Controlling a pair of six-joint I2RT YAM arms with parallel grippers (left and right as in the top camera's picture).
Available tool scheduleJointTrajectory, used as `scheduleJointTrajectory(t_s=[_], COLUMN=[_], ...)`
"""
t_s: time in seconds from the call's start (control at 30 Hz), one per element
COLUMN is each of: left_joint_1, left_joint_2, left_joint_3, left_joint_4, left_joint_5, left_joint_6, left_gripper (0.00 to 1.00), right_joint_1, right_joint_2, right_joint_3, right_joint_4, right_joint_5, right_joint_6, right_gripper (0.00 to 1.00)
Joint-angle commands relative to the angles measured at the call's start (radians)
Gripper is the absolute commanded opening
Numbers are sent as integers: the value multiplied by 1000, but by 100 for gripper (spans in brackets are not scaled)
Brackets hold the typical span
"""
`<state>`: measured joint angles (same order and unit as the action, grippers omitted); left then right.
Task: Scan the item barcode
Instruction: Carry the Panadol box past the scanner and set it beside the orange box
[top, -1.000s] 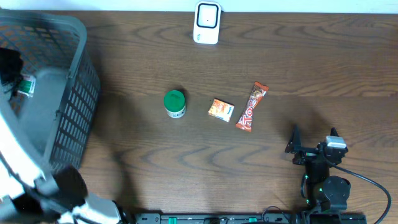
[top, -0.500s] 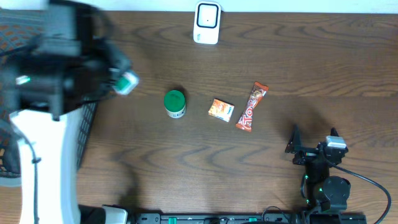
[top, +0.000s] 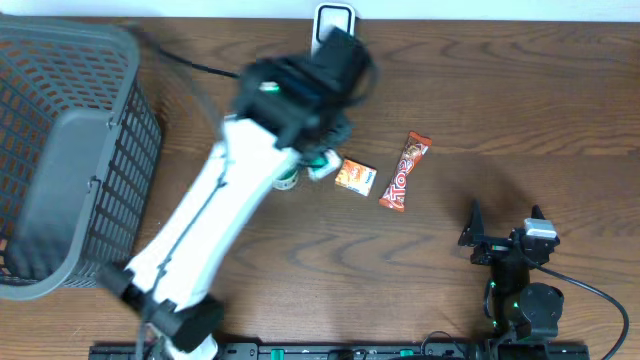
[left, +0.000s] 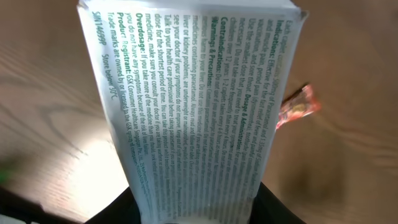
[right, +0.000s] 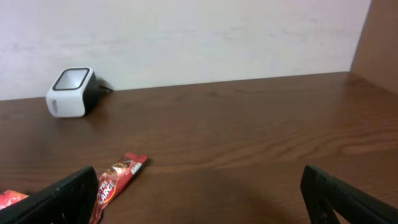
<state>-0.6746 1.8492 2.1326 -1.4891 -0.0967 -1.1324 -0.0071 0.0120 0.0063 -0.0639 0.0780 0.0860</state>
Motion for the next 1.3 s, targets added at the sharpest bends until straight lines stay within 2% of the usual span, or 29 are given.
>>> scheduleJointTrajectory(t_s=[0.0, 0.27, 0.43, 0.6, 0.93, 1.07, 1.27], left_joint_1=[-52, -137, -161, -162, -162, -162, -162], left_joint_2=[97, 269, 315, 321, 321, 321, 321], left_joint_3=[-20, -69, -122, -237, -420, -475, -506], left_joint_4=[-5, -13, 5, 109, 359, 442, 493], left_joint_5=[-28, -28, -29, -27, 68, 90, 90], left_joint_6=[-116, -307, -352, -396, -400, -459, -572], left_gripper=[36, 36, 36, 37, 37, 41, 41], right_joint_1=[2, 2, 2, 2, 2, 2, 2], right_joint_2=[-5, -5, -5, -5, -5, -5, -5], right_joint_3=[-1, -1, -1, -1, -1, -1, -1], right_joint_4=[-4, -4, -4, -4, -4, -4, -4], right_joint_5=[-1, -1, -1, -1, -2, -2, -2], right_joint_6=[-13, -13, -13, -13, -13, -13, -13], right_gripper=[99, 99, 99, 99, 99, 99, 99])
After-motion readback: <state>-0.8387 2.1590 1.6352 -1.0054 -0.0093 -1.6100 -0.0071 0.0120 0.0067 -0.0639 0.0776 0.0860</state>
